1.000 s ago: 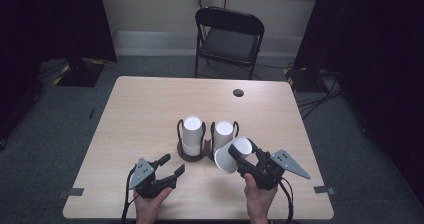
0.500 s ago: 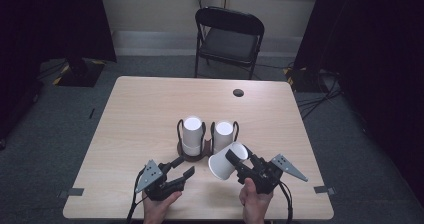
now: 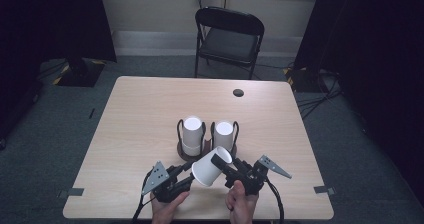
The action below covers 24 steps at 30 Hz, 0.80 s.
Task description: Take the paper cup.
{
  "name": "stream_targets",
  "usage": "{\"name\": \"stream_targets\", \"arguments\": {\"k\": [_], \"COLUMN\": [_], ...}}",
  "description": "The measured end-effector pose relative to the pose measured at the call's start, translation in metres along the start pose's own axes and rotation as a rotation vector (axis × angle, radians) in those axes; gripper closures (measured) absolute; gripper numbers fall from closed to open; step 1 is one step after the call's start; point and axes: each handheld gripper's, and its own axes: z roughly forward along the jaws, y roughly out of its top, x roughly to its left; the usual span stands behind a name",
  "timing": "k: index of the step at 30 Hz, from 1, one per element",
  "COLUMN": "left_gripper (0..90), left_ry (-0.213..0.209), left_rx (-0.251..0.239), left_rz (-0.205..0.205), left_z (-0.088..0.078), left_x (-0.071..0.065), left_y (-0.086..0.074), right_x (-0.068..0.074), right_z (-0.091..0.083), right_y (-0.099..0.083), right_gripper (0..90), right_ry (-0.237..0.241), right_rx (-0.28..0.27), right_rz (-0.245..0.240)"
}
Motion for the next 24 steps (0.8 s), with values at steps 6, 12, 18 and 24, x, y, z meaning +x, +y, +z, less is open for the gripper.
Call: {"name": "stream_targets", "arguments": {"k": [6, 12, 18, 24], "left_gripper": [69.7, 72.4, 71.8, 71.2], "left_ry": [-0.01, -0.014, -0.007, 0.002], "left_rx": [-0.025, -0.048, -0.078, -0.099], "left_rz": [-0.02, -0.035, -0.023, -0.001], "left_z": [0.0041, 0.0063, 0.0052, 0.0035], "left_x": [-0.0011, -0.0014, -0.0019, -0.0017], "left_y": [-0.0006, 0.0003, 0.0038, 0.0069], "right_x": [0.0011, 0.0023, 0.003, 0.0039], "right_z": [0.0019, 0.0034, 0.007, 0.0097], "right_y": [-0.0005, -0.0013, 0.0005, -0.0008], "right_gripper": [34.9, 34.9, 34.9, 34.9], "right_ry": [0.028, 0.037, 0.054, 0.063], "right_rx": [0.007, 0.015, 0.033, 0.054], "right_rz": [0.023, 0.036, 0.042, 0.052]}}
